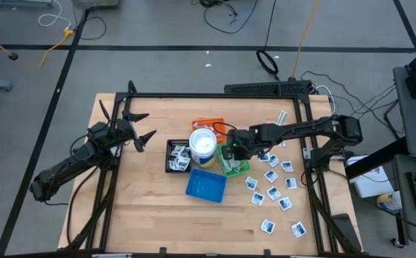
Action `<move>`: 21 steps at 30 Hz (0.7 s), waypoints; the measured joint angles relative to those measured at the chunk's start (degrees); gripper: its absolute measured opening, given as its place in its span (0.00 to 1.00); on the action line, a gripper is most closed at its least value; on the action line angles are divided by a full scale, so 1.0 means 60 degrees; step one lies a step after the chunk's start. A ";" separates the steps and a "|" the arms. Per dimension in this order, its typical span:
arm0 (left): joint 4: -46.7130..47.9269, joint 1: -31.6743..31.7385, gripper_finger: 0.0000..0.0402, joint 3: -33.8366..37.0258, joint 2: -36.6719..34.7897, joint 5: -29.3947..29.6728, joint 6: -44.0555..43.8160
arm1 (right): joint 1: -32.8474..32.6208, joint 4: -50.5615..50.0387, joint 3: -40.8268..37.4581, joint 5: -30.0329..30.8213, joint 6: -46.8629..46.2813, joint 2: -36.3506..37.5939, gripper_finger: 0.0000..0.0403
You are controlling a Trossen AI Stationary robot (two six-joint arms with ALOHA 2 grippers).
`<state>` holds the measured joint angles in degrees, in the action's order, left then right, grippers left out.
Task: Pick & Place First Aid Supplies
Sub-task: Put the green bandage pack into the green bin
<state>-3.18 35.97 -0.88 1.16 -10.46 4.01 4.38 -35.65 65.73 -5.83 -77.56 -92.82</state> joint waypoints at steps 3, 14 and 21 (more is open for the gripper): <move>0.0000 0.0000 0.99 0.0000 -0.0002 0.0000 0.0003 | 0.0000 0.0183 0.0000 0.0478 0.0070 0.0000 0.01; 0.0000 0.0000 0.99 0.0001 0.0001 0.0000 0.0000 | 0.0000 0.0069 0.0000 0.1436 -0.0764 0.0000 0.37; 0.0000 0.0000 0.99 0.0000 -0.0002 0.0000 0.0000 | 0.0115 0.0171 0.0015 0.1493 0.0760 0.0471 0.49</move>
<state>-3.18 35.97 -0.89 1.15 -10.46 4.01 5.08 -34.63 65.82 3.14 -73.00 -89.99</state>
